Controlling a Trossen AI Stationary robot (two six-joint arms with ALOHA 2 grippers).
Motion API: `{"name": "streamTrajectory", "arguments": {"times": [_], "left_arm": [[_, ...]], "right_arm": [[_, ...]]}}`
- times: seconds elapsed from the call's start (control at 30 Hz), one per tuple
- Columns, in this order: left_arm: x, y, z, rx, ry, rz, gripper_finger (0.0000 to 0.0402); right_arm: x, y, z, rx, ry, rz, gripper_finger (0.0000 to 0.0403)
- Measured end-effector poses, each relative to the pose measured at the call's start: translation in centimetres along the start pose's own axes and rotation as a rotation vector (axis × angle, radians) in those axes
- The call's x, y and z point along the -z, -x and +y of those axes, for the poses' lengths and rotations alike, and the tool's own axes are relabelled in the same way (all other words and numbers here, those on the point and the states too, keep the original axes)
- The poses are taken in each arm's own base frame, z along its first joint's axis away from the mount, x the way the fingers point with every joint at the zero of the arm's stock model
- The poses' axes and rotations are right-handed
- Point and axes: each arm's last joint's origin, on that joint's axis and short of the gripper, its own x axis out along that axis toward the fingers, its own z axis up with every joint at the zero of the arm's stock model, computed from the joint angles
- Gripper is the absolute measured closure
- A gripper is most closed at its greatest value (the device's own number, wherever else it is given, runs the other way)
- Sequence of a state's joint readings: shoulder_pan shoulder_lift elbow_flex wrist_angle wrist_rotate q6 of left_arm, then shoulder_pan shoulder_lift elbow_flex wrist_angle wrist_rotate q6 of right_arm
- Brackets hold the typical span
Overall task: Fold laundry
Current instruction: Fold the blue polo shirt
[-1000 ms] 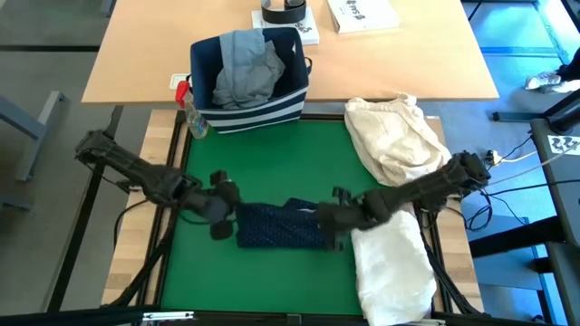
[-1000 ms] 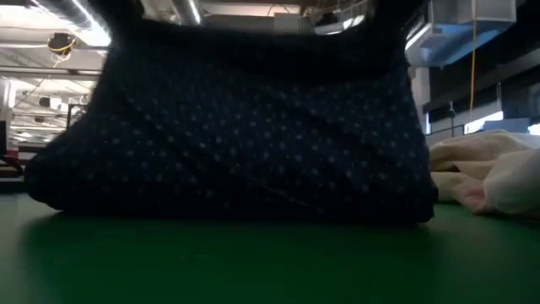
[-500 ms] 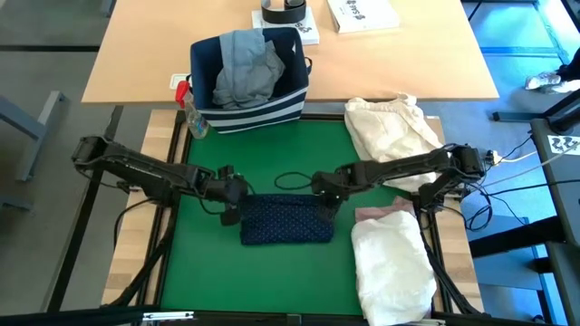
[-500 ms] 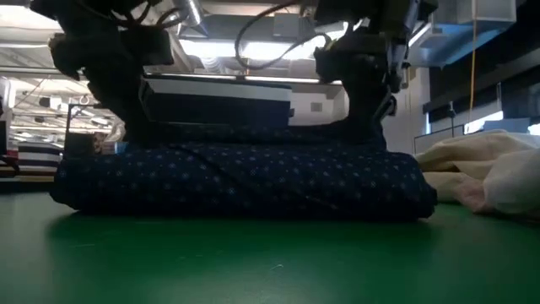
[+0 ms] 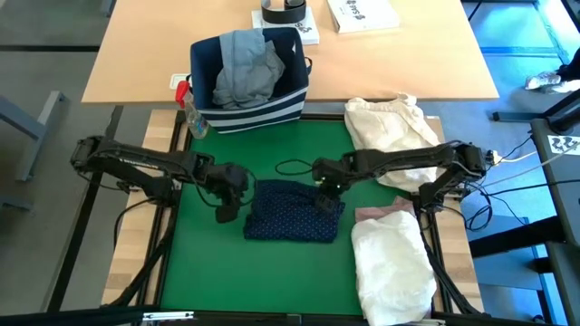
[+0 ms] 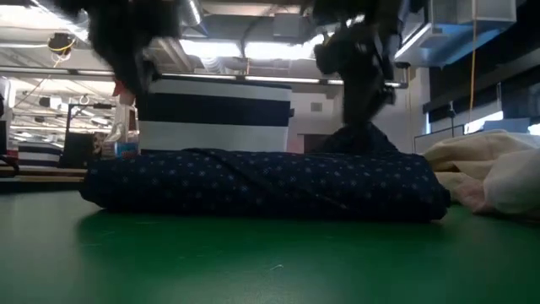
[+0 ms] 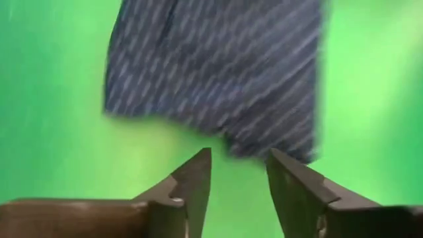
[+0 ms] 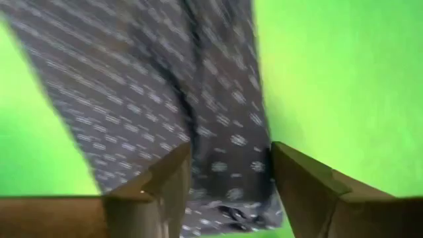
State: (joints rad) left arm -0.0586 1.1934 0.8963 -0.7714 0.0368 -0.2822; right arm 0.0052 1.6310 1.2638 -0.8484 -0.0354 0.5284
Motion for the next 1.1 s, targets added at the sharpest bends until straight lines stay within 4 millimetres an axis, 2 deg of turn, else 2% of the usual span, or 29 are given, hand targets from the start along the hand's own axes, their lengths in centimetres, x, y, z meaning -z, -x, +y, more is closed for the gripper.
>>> {"name": "streamTrajectory", "arguments": {"times": [0.07, 0.17, 0.3, 0.4, 0.5, 0.6, 0.73, 0.83, 0.93, 1.1], "left_arm": [[-1.3, 1.0, -0.7, 0.048, 0.007, -0.075, 0.0247], [-2.7, 1.3, -1.7, 0.108, 0.01, -0.231, 0.0239], [-3.3, -0.7, -2.6, 0.122, -0.005, -0.363, 0.024], [-2.7, -3.4, -2.5, 0.1, -0.006, -0.373, 0.0245], [-1.3, -6.8, -2.0, 0.071, -0.004, -0.306, 0.025], [0.6, -9.7, -1.3, 0.032, 0.006, -0.194, 0.0254], [3.6, -12.0, -0.7, 0.019, 0.069, -0.047, 0.0262], [5.4, -12.6, -0.9, 0.039, 0.116, -0.002, 0.0268], [6.3, -12.5, -1.3, 0.06, 0.153, 0.018, 0.0272], [5.3, -10.6, -2.0, 0.134, 0.156, 0.015, 0.0276]], "right_arm": [[-0.3, 1.2, 0.9, -0.041, 0.035, -0.06, 0.0185], [-0.1, 2.2, 2.2, -0.061, 0.077, -0.149, 0.0177], [1.1, 2.2, 4.4, -0.01, 0.151, -0.235, 0.0176], [2.4, 0.2, 5.8, -0.005, 0.199, -0.314, 0.0176], [4.2, -3.2, 5.8, -0.023, 0.197, -0.366, 0.0176], [5.7, -6.5, 5.0, -0.073, 0.142, -0.467, 0.0175], [8.2, -10.3, 3.0, -0.099, 0.097, -0.474, 0.0175], [9.4, -11.6, 2.1, -0.117, 0.088, -0.479, 0.0175], [9.8, -11.9, 1.8, -0.122, 0.084, -0.48, 0.0175], [9.0, -10.5, 2.6, -0.172, 0.128, -0.478, 0.0175]]}}
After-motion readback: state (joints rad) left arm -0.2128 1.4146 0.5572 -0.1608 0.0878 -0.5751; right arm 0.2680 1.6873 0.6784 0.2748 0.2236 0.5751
